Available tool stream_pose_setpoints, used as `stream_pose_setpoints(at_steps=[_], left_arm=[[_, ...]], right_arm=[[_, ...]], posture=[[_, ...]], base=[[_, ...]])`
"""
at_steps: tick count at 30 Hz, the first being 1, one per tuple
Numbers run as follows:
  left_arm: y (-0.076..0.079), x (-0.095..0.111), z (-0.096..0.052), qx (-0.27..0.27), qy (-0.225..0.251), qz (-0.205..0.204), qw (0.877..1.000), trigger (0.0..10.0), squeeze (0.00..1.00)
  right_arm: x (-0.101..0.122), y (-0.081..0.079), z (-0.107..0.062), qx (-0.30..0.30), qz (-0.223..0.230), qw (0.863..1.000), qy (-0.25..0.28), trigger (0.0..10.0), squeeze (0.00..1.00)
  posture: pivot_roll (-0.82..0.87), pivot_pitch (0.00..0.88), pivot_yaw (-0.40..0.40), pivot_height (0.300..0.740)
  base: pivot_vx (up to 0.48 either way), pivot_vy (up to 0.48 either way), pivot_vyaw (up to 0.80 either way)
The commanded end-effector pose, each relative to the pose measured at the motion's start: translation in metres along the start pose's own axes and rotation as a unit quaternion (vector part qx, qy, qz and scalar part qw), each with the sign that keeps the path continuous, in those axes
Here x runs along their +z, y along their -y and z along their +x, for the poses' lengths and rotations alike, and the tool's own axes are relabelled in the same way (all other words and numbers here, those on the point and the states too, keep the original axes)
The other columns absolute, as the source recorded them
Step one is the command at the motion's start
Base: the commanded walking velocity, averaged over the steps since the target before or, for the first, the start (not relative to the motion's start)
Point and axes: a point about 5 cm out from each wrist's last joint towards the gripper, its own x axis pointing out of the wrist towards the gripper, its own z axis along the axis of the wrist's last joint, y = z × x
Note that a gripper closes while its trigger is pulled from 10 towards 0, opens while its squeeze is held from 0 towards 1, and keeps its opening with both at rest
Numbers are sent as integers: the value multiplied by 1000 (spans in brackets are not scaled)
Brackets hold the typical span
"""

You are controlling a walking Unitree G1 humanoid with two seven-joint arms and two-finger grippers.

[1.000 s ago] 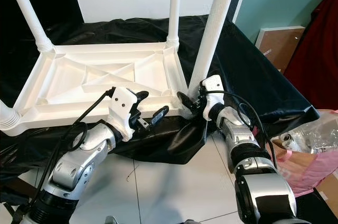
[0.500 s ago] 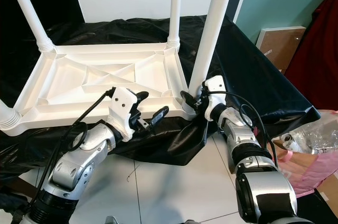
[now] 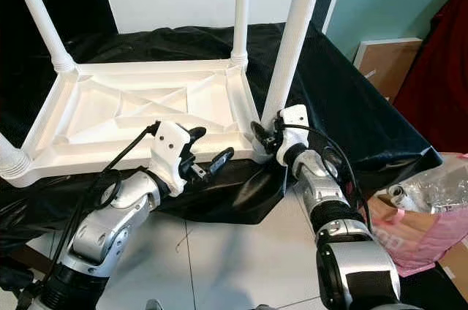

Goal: Building children table

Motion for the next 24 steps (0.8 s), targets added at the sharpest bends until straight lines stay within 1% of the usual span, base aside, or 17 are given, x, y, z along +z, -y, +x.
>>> stream_pose_setpoints(at_steps=[1, 2, 4, 5, 6, 8, 9, 10, 11, 12, 14, 17, 24], left_arm=[[6, 0, 0, -20, 0, -6, 1000, 10000, 0], [6, 0, 0, -20, 0, -6, 1000, 10000, 0], [6, -1, 0, -21, 0, -7, 1000, 10000, 0], [6, -1, 0, -21, 0, -7, 1000, 10000, 0], [6, -1, 0, -21, 0, -7, 1000, 10000, 0], [6, -1, 0, -21, 0, -7, 1000, 10000, 0], [7, -1, 0, -22, 1, -8, 1000, 10000, 0], [7, 0, 1, -22, 1, -8, 1000, 10000, 0], [7, 0, 1, -22, 1, -8, 1000, 10000, 0], [7, 0, 1, -22, 1, -8, 1000, 10000, 0], [8, 0, 1, -23, 2, -9, 1000, 10000, 0], [8, -1, 0, -24, 0, -9, 1000, 10000, 0], [7, -1, 0, -24, 0, -6, 1000, 10000, 0]], right_arm=[[-22, 4, -10, -51, 20, 997, -50, 10000, 0], [-22, 4, -10, -51, 20, 997, -50, 10000, 0], [-24, -5, -10, -76, 37, 996, -43, 10000, 0], [-24, -5, -10, -76, 37, 996, -43, 10000, 0], [-26, -14, -10, -102, 52, 993, -38, 10000, 0], [-26, -14, -10, -102, 52, 993, -38, 10000, 0], [-27, -19, -11, -129, 57, 989, -35, 10000, 0], [-29, -24, -14, -183, 68, 980, -31, 10000, 0], [-29, -24, -14, -183, 68, 980, -31, 10000, 0], [-30, -25, -15, -204, 72, 976, -32, 10000, 0], [-31, -29, -16, -223, 81, 971, -34, 10000, 0], [-27, -32, -14, -199, 78, 977, -24, 10000, 0], [-22, -33, -14, -191, 70, 979, -17, 10000, 0]], posture=[[-2, 58, -42, 740], [-2, 58, -42, 740], [-2, 56, -43, 740], [-2, 56, -43, 740], [-3, 52, -45, 740], [-3, 52, -45, 740], [-2, 52, -45, 740], [-1, 51, -45, 740], [-1, 51, -45, 740], [-1, 51, -45, 740], [1, 49, -44, 740], [1, 47, -40, 740], [4, 38, -41, 740]], base=[[0, 0, 0], [0, 0, 0], [0, 0, 0], [0, 0, 0], [0, 0, 0], [0, 0, 0], [0, 0, 0], [0, 0, 0], [0, 0, 0], [0, 0, 0], [0, 0, 0], [0, 0, 0], [0, 0, 0]])
